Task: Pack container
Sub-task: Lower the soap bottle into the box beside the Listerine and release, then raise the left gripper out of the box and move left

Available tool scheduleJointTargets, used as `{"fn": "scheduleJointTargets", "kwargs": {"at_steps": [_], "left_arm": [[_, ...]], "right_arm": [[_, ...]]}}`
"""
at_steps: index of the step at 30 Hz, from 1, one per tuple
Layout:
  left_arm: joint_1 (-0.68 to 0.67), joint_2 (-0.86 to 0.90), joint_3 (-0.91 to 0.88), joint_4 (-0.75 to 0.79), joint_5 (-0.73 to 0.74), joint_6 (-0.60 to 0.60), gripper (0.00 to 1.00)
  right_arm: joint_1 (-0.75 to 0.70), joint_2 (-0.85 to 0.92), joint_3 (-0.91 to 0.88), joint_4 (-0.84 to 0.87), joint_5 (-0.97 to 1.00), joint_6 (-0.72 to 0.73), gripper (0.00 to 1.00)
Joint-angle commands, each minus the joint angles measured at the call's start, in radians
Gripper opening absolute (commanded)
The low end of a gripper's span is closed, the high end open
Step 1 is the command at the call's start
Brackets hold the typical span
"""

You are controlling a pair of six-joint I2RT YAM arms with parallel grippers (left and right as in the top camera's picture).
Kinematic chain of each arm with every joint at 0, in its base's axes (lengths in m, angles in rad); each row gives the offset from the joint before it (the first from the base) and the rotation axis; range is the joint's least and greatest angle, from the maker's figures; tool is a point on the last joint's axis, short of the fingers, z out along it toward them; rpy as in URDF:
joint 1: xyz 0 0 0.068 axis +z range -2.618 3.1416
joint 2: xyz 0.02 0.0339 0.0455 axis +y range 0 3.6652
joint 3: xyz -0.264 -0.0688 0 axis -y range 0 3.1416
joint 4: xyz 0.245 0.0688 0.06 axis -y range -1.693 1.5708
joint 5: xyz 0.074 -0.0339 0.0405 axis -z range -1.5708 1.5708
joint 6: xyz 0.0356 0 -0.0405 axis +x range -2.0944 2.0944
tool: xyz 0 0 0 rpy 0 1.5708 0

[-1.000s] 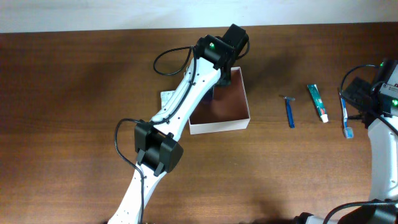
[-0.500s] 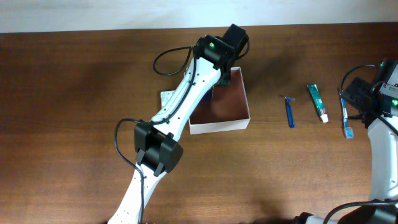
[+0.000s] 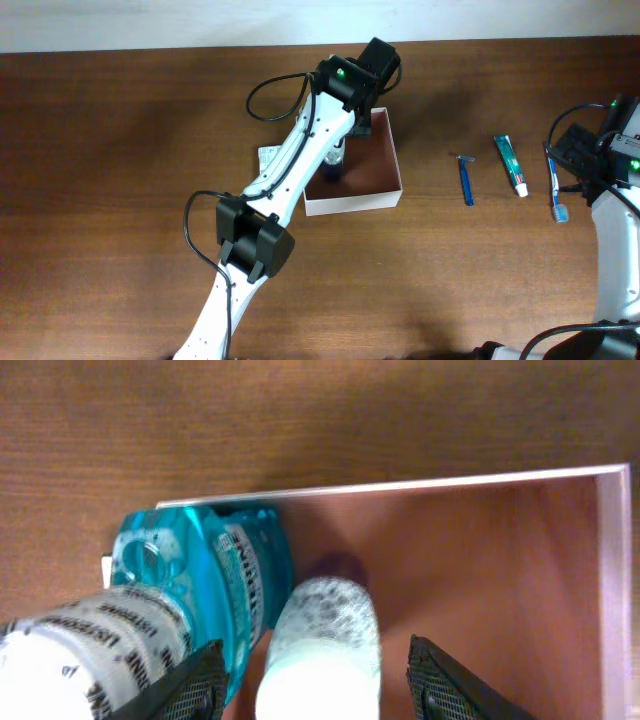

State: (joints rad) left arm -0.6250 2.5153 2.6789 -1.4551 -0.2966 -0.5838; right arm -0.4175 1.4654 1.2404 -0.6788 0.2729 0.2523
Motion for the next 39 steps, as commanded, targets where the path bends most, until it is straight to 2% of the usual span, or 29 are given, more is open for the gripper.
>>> {"fn": "scheduleJointTargets", "kwargs": {"at_steps": [1,3,8,13,14,15,17,19,29,31,34,36,39], "left_arm": [[0.008,-0.011,0.023,0.038,-0.018,0.039,0.59],[0.008,-0.011,0.027,0.071,-0.016,0.076,0.61],[0.009,-0.012,0.072,0.146,-0.015,0.157,0.73],[0.023,-0.012,0.215,0.168,-0.016,0.188,0.82],[0.029,-0.012,0.252,0.161,-0.019,0.203,0.84],[0.040,-0.012,0.307,0.140,-0.027,0.212,0.94],[0.059,-0.012,0.375,0.103,-0.040,0.212,0.99],[0.090,-0.012,0.462,0.044,-0.041,0.212,0.99],[0.295,-0.155,0.460,-0.032,-0.039,0.208,0.99],[0.342,-0.166,0.460,-0.108,-0.023,0.153,0.99],[0.401,-0.165,0.455,-0.232,0.069,0.127,0.99],[0.431,-0.163,0.416,-0.233,0.219,0.229,0.99],[0.451,-0.163,0.359,-0.232,0.311,0.234,0.99]], "right_arm": [[-0.003,0.002,0.009,0.003,0.020,-0.005,0.98],[-0.003,0.002,0.009,0.003,0.020,-0.005,0.98],[-0.003,0.002,0.009,0.003,0.020,-0.005,0.99],[-0.003,0.002,0.009,0.003,0.020,-0.005,0.99],[-0.003,0.002,0.009,0.003,0.020,-0.005,0.99],[-0.003,0.002,0.009,0.003,0.020,-0.005,0.98],[-0.003,0.002,0.009,0.003,0.020,-0.005,0.99],[-0.003,0.002,0.009,0.003,0.020,-0.005,0.99],[-0.003,0.002,0.009,0.003,0.020,-0.005,0.99],[-0.003,0.002,0.009,0.003,0.020,-0.005,0.98],[-0.003,0.002,0.009,0.003,0.020,-0.005,0.98],[-0.003,0.002,0.009,0.003,0.020,-0.005,0.99],[-0.003,0.002,0.009,0.003,0.020,-0.005,0.98]]}}
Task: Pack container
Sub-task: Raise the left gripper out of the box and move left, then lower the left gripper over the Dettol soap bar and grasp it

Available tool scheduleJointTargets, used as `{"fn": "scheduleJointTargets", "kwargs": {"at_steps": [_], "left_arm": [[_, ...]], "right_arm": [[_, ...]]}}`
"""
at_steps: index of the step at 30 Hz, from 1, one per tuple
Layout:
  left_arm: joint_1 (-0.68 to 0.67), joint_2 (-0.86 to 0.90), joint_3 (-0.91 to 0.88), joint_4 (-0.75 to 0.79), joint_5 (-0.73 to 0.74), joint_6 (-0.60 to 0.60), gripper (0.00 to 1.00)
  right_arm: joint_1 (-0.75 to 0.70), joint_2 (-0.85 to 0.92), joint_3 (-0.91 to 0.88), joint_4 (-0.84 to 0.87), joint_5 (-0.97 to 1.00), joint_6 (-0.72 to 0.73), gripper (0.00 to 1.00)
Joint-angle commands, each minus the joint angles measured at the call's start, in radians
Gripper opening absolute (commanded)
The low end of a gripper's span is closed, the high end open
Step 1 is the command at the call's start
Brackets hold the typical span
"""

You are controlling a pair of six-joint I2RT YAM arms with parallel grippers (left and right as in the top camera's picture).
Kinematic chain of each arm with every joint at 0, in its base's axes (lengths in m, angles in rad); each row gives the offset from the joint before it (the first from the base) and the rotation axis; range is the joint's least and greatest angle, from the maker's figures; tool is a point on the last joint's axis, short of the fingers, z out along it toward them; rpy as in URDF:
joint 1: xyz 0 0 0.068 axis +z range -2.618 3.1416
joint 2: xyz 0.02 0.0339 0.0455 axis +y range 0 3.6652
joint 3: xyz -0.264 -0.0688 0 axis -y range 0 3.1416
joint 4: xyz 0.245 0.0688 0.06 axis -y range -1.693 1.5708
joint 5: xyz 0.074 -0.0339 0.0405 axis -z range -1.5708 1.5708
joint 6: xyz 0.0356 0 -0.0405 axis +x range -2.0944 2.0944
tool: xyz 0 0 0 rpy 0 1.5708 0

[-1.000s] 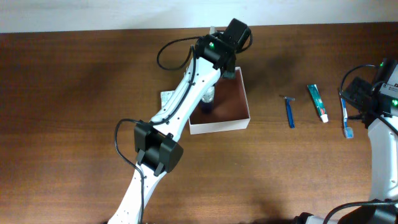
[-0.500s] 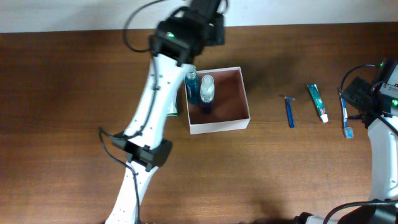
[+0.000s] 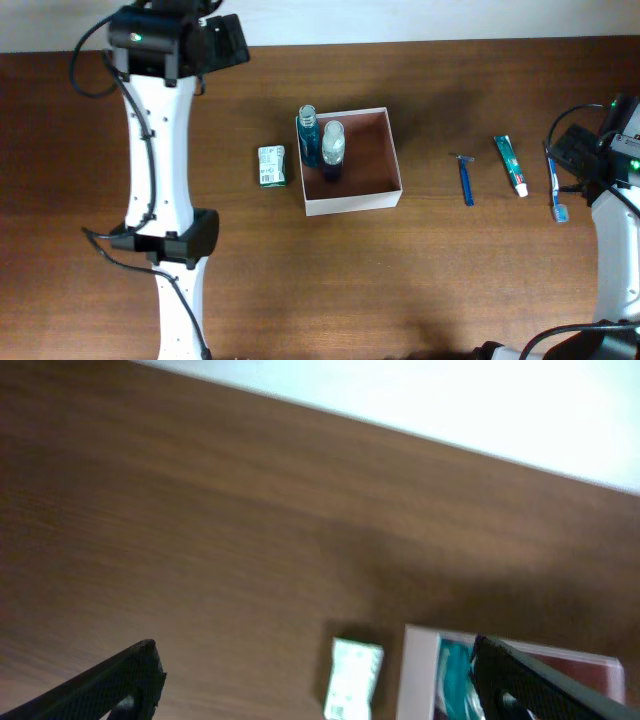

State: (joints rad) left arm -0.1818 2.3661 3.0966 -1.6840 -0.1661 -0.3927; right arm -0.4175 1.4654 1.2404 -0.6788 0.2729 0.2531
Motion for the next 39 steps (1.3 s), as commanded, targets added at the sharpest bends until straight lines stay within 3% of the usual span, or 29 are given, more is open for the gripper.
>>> {"fn": "scheduleJointTargets", "kwargs": {"at_steps": [1,18,29,39], "left_arm": [[0.008,-0.014,-0.079,-0.004,0.181,0.043,0.99],[0.005,-0.014,-0.627,0.003,0.249,0.120,0.99],[-0.035,-0.014,-0.906,0.216,0.249,0.186,0.99],[-0.040,-0.014,-1.015,0.335,0.249,0.185,0.99]], "right_arm": [[-0.003,0.002,0.009,0.003,0.020,-0.006,0.98],[-0.003,0.002,0.009,0.003,0.020,-0.006,0.98],[-0.003,0.002,0.009,0.003,0.020,-0.006,0.98],[-0.003,0.002,0.009,0.003,0.020,-0.006,0.98]]}}
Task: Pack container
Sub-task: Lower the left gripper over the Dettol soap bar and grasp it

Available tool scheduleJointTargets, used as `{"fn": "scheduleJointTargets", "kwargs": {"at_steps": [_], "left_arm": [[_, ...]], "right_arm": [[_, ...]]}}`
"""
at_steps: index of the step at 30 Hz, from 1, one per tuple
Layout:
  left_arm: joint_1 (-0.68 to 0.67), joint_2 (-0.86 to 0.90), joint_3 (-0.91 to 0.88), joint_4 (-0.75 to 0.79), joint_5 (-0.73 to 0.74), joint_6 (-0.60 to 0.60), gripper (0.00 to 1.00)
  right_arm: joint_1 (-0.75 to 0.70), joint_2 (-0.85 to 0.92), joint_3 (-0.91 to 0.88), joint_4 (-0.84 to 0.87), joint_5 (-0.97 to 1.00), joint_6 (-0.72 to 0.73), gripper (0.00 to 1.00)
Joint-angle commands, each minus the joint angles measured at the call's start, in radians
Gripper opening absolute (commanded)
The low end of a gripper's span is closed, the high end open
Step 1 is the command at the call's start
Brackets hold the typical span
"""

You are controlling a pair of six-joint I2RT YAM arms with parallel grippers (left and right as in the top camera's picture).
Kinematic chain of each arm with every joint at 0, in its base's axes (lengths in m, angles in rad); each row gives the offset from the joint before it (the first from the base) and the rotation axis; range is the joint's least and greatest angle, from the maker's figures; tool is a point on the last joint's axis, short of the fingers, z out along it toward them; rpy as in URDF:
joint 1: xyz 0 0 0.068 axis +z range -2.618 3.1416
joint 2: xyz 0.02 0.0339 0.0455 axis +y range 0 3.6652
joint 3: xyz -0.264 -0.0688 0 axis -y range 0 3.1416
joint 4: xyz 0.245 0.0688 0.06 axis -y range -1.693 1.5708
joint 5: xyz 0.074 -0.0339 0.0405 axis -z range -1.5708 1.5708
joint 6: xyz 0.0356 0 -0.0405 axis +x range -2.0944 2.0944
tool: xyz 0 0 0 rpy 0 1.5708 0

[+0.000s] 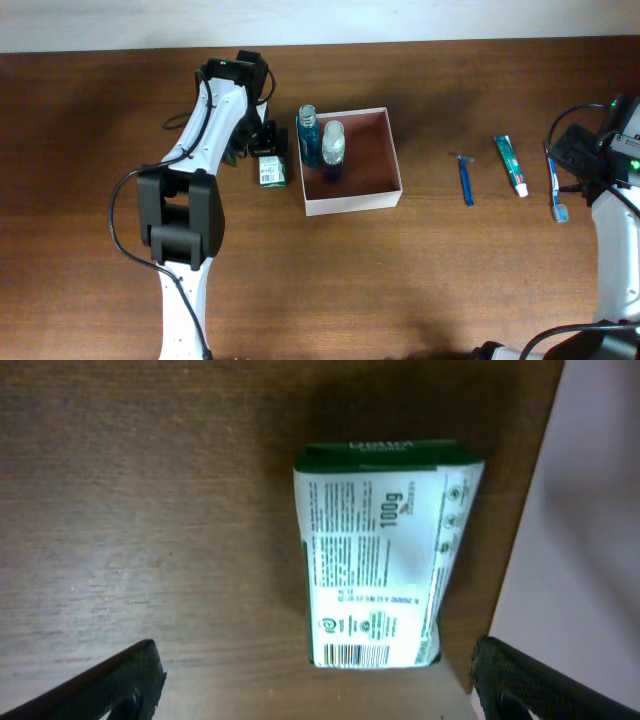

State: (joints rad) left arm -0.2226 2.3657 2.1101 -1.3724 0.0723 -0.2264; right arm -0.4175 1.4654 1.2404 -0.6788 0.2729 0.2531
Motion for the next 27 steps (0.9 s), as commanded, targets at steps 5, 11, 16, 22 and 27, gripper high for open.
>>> {"fn": "scheduleJointTargets", "kwargs": {"at_steps": [5,11,16,22,27], "left_arm": [[0.000,-0.014,-0.076,0.079,0.011,0.010,0.99],[-0.004,-0.013,-0.117,0.116,0.011,-0.031,0.99],[-0.009,-0.011,-0.133,0.143,0.010,-0.030,0.99],[-0.023,-0.010,-0.133,0.167,0.010,-0.030,0.99],[-0.035,-0.010,-0.133,0.173,0.010,-0.030,0.99]], "right_arm": [[-0.003,0.002,0.009,0.003,0.020,-0.006,0.98],[-0.003,0.002,0.009,0.003,0.020,-0.006,0.99],[-0.003,0.002,0.009,0.003,0.020,-0.006,0.99],[-0.003,0.002,0.009,0.003,0.020,-0.006,0.98],[-0.003,0.002,0.009,0.003,0.020,-0.006,0.98]]}}
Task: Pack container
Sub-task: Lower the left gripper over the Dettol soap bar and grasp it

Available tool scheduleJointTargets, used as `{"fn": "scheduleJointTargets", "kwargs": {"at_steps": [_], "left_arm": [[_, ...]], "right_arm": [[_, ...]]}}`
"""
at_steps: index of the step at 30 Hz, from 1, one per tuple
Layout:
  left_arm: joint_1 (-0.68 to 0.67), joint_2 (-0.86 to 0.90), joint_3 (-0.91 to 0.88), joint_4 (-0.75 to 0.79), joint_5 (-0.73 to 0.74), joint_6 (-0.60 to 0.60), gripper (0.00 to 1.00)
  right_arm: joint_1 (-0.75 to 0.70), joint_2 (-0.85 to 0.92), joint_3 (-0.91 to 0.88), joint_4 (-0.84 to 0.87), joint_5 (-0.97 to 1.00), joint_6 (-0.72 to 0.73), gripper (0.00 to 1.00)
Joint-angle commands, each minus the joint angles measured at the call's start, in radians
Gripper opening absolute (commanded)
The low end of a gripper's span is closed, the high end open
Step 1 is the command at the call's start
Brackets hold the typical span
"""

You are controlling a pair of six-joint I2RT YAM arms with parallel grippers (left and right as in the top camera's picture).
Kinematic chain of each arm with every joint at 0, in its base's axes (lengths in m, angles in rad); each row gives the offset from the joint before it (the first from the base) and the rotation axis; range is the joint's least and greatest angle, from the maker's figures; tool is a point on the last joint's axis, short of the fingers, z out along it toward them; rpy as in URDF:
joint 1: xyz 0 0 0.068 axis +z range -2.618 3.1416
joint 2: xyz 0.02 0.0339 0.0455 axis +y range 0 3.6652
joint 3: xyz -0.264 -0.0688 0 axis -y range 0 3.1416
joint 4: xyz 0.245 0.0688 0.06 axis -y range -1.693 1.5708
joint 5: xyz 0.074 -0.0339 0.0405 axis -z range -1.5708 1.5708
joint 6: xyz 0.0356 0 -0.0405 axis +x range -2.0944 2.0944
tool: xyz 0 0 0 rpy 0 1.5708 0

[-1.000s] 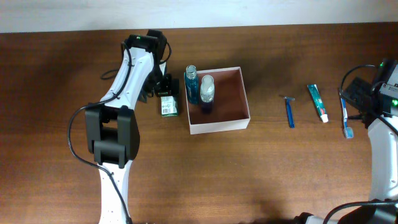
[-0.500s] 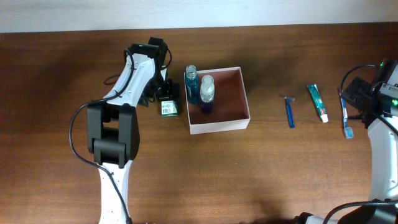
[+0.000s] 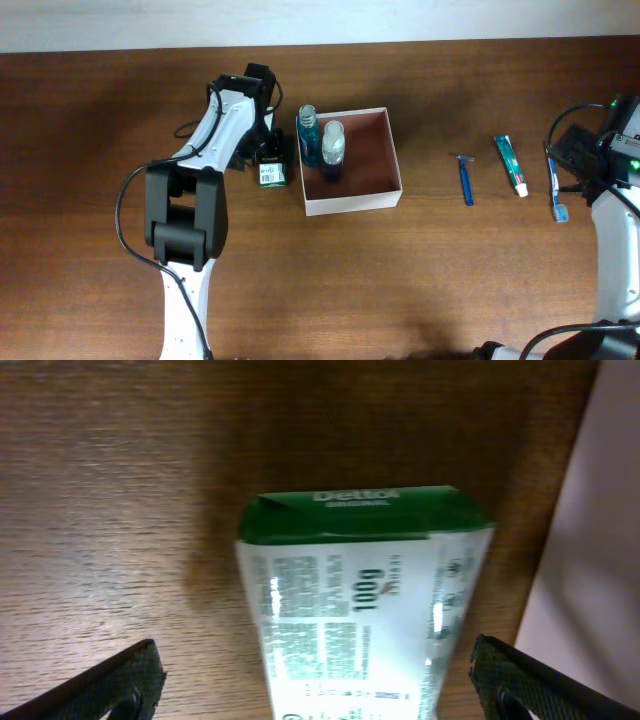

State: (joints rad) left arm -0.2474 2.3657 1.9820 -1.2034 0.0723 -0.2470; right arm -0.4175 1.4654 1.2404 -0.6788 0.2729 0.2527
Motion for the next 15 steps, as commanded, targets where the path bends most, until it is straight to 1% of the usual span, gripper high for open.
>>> {"fn": "scheduleJointTargets", "kwargs": {"at_steps": [1,4,8,15], "left_arm": [[-0.010,-0.009,-0.005,0.004,0.010,-0.010,0.99],[-0.011,-0.009,-0.005,0.004,0.010,-0.012,0.99],[-0.011,-0.009,-0.005,-0.001,-0.043,-0.066,0.99],[-0.011,-0.009,-0.005,0.000,-0.042,-0.066,0.99]], "right_arm": [[-0.003,0.002,0.009,0.003,0.020,-0.006,0.99],[-0.003,0.002,0.009,0.003,0.020,-0.006,0.98],[-0.003,0.002,0.009,0.003,0.020,-0.006,0.99],[-0.003,0.002,0.009,0.003,0.020,-0.006,0.98]]}}
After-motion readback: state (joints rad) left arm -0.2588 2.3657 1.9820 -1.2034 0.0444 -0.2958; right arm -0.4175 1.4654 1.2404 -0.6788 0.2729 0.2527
